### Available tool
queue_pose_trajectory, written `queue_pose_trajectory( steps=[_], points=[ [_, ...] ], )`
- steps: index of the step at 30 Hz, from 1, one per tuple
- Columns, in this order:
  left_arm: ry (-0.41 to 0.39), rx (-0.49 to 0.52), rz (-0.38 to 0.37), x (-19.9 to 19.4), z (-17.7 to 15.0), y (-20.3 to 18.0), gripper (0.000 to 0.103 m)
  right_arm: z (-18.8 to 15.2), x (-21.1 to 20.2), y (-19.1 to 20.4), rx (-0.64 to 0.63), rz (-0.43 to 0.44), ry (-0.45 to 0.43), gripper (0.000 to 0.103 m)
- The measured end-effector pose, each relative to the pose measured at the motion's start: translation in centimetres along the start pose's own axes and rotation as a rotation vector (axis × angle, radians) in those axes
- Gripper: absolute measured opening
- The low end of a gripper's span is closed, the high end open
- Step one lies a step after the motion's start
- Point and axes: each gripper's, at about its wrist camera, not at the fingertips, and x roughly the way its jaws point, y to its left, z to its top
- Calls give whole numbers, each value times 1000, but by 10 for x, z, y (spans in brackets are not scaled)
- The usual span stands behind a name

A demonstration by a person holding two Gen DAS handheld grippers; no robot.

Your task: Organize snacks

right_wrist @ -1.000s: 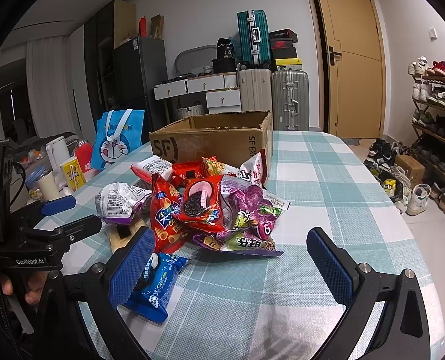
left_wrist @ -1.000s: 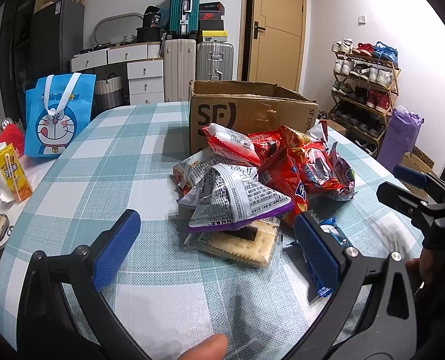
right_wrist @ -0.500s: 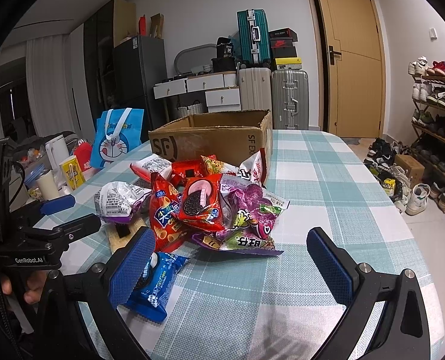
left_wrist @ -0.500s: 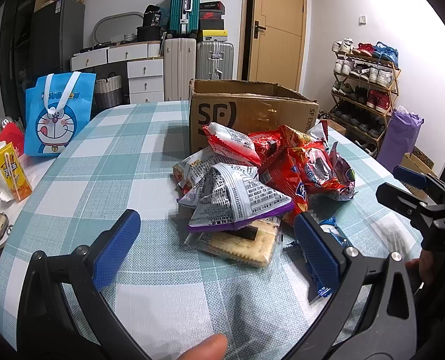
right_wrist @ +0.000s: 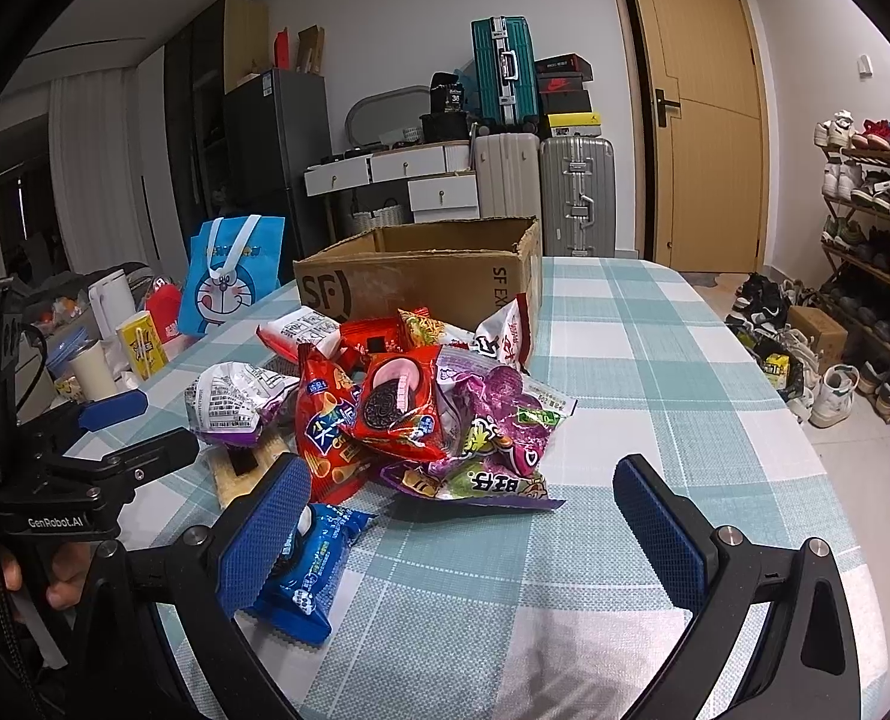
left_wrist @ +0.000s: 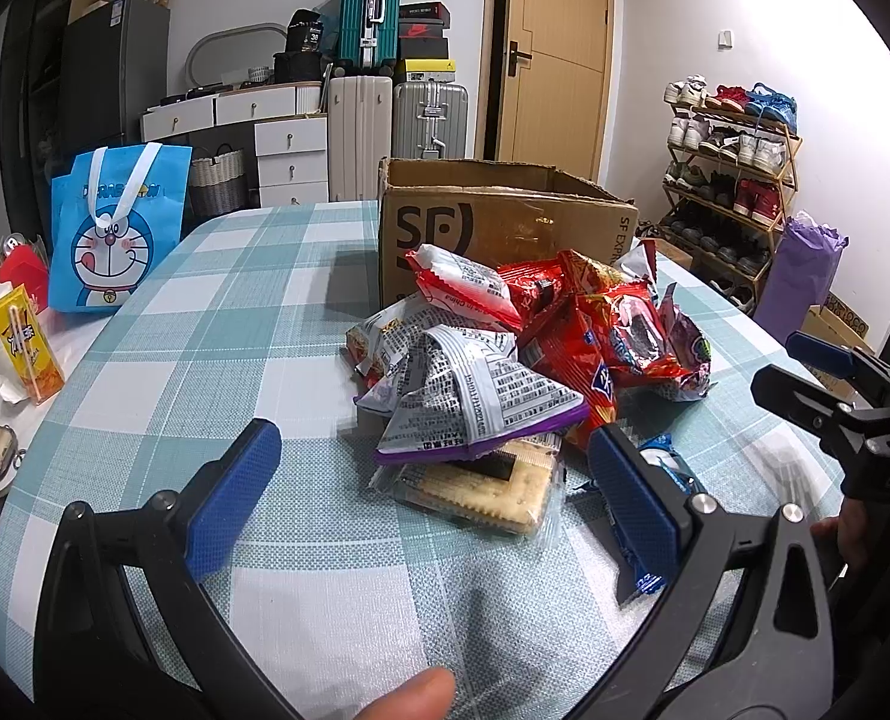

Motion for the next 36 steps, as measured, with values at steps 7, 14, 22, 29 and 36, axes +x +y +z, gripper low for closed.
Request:
queue_pose_trajectory(
  steps=[7,14,22,29,36],
  points=[
    [0,0,0,0,0,0,102,0,0,0,-9,1,5,103],
    [0,1,0,0,0,0,102,0,0,0,-10,1,6,103],
    [0,1,1,0,0,0,102,1,1,2,-21,-1,9,103],
    [3,3,0,0,0,0,102,1,2,2,-21,0,9,103],
    [12,8,17,0,1,6,102,1,6,11,-25,22,75,103]
  ],
)
